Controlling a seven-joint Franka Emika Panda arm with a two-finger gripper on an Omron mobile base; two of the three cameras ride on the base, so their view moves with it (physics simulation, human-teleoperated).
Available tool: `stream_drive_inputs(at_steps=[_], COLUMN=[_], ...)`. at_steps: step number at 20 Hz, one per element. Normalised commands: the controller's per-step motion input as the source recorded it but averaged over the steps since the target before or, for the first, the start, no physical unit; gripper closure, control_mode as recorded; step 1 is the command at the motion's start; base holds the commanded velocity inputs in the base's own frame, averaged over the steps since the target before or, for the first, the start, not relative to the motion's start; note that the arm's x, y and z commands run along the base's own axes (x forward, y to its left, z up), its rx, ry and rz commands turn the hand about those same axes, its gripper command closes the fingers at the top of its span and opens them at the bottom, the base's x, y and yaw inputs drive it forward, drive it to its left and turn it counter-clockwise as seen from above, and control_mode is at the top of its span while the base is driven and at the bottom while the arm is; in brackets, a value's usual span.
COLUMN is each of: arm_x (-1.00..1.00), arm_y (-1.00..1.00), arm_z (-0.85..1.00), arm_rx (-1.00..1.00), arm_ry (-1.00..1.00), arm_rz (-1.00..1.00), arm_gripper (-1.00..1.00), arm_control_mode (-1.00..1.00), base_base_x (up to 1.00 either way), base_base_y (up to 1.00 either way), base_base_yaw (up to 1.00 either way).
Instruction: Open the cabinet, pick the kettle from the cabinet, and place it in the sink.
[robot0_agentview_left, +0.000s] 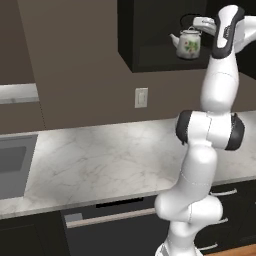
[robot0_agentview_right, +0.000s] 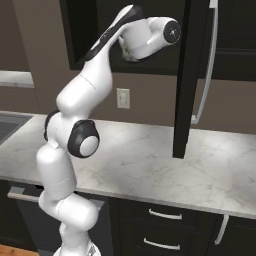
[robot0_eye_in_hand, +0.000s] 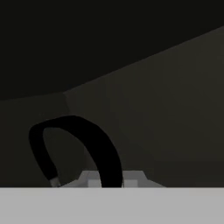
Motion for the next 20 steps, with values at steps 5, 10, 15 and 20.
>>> stream_drive_inputs(at_steps=[5, 10, 15, 20], arm_x=[-0.48, -0.51, -0.48, -0.45], arm_y=[0.22, 0.22, 0.20, 0.12], arm_z=[-0.07, -0.05, -0.03, 0.00], arm_rx=[0.00, -0.01, -0.02, 0.00], arm_ry=[-0.09, -0.09, -0.04, 0.00], arm_rz=[-0.07, -0.09, -0.09, -0.04], arm_gripper=[1.00, 1.00, 1.00, 1.00], arm_control_mode=[-1.00, -1.00, -1.00, -1.00], base_base_x=[0.00, 0.00, 0.00, 0.00], base_base_y=[0.00, 0.00, 0.00, 0.00], base_base_yaw=[0.00, 0.00, 0.00, 0.00])
